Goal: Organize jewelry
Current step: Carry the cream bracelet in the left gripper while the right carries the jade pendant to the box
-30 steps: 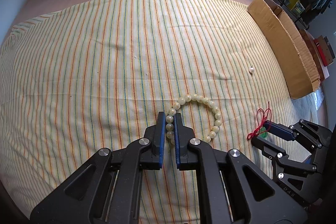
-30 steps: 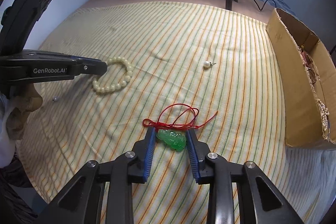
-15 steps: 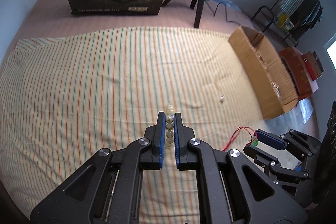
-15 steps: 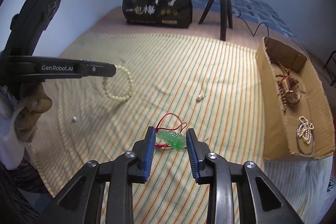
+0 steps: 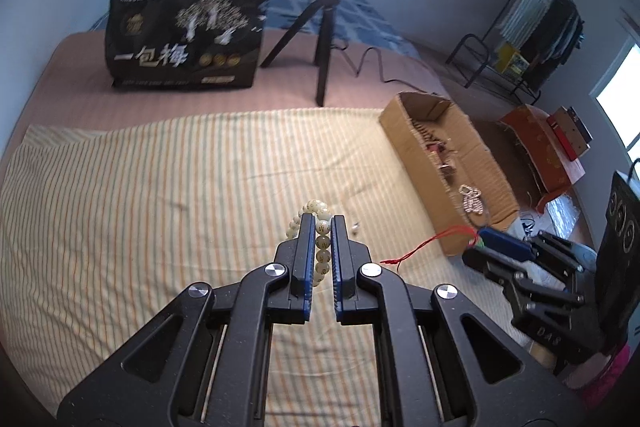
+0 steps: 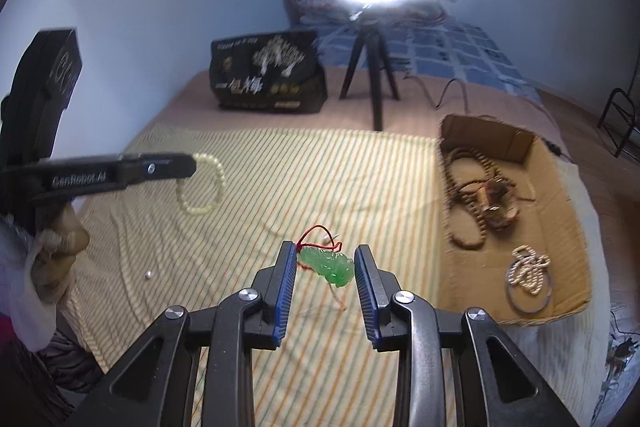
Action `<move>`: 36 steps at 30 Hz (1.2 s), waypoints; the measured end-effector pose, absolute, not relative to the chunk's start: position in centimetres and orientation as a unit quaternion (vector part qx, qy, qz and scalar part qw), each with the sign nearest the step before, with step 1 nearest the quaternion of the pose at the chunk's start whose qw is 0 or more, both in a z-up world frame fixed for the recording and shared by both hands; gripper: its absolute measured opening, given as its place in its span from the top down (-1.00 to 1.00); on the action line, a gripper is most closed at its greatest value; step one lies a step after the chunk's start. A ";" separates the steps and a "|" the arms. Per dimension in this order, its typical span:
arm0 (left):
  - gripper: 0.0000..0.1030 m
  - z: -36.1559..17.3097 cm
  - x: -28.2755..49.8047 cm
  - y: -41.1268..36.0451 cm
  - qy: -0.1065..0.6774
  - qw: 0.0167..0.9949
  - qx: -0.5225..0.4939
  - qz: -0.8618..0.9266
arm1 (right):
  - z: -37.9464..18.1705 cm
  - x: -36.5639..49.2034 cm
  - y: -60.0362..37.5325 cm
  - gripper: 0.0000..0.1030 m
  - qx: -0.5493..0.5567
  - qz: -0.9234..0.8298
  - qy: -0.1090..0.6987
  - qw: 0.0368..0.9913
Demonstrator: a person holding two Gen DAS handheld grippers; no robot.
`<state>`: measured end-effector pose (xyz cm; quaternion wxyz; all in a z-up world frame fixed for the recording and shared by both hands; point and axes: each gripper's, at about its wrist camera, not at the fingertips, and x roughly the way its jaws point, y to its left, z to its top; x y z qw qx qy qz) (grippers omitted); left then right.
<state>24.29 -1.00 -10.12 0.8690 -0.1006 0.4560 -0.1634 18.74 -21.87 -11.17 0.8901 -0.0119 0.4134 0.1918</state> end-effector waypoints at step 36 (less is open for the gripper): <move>0.90 -6.1 26.4 -15.7 0.419 0.858 -0.098 -0.282 | -6.6 25.5 -37.1 0.42 0.077 0.060 0.361 0.927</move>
